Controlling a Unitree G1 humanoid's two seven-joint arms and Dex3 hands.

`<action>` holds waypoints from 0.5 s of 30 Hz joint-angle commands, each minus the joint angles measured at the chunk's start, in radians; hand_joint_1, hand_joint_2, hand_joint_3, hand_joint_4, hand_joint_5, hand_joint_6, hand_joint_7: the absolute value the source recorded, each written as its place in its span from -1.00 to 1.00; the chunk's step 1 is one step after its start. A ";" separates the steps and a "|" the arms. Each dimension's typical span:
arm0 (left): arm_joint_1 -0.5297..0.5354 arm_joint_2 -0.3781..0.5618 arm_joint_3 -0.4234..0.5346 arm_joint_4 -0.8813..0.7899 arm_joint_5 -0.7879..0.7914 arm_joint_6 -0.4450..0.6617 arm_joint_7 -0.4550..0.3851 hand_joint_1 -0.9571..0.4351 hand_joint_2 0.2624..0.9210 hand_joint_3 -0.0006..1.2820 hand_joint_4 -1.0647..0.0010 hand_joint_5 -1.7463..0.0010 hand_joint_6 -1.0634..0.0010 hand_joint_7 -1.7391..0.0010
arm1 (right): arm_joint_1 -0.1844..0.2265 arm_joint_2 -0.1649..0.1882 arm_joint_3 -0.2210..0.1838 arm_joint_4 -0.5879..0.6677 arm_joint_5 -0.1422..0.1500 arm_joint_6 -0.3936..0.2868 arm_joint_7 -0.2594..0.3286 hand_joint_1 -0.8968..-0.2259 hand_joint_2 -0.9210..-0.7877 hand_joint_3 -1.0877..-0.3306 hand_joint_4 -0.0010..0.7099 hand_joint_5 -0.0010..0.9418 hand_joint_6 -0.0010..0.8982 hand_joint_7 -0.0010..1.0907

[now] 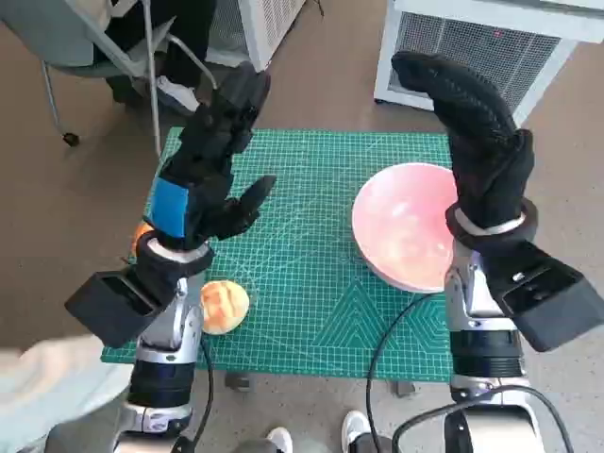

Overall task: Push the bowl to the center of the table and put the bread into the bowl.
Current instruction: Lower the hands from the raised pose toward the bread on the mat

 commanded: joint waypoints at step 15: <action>-0.010 0.003 0.007 0.001 -0.023 -0.006 -0.017 -0.31 1.00 -0.40 0.49 1.00 0.30 0.96 | 0.031 0.002 0.001 0.026 -0.019 -0.017 0.000 -0.03 -1.00 -0.25 -0.27 -0.90 -1.00 0.21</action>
